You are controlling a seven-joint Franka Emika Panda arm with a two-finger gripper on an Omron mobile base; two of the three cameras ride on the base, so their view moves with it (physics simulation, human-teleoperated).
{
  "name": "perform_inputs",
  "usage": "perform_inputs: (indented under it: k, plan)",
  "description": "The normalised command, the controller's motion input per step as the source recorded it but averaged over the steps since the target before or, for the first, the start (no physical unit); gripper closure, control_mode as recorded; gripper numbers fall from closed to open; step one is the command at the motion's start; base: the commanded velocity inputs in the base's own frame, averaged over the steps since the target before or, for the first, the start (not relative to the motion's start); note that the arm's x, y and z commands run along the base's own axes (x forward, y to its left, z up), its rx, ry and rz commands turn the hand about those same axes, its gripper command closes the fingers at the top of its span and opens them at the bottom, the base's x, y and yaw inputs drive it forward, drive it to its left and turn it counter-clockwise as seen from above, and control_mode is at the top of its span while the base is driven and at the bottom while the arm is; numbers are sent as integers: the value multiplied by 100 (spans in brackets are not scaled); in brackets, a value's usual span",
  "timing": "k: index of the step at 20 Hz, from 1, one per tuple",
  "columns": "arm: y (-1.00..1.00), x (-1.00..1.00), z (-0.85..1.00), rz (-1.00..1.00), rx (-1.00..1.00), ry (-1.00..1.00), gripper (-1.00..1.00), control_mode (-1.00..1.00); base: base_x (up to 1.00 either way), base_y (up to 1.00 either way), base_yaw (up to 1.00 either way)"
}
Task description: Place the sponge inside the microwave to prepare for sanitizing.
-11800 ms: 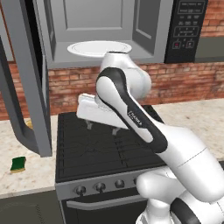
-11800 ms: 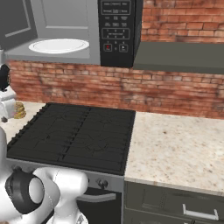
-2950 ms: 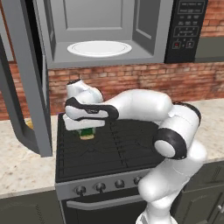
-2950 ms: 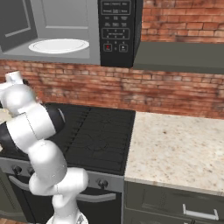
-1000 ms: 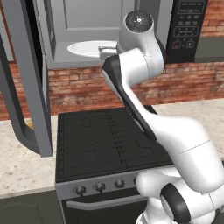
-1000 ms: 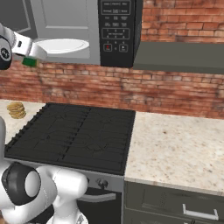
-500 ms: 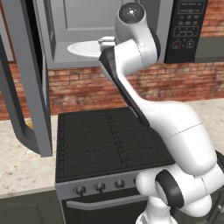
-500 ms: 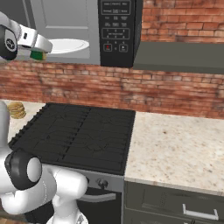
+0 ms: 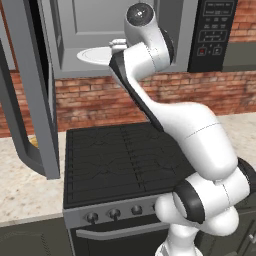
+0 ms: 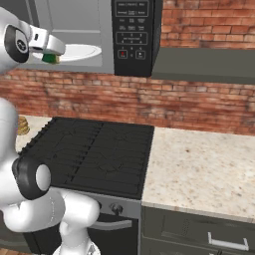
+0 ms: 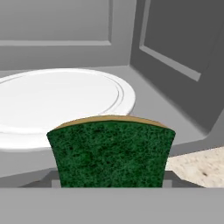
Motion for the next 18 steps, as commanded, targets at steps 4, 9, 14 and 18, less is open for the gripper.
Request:
perform_inputs:
  k: [4,9,14,18]
  plan:
    - [0,33,0,-1,0,0,100,-100,0,0,0]
    - [0,53,-5,-5,0,0,100,-100,0,0,0]
    - [5,47,0,-3,0,0,100,-100,0,0,0]
    - [8,33,0,0,0,3,100,-100,0,0,0]
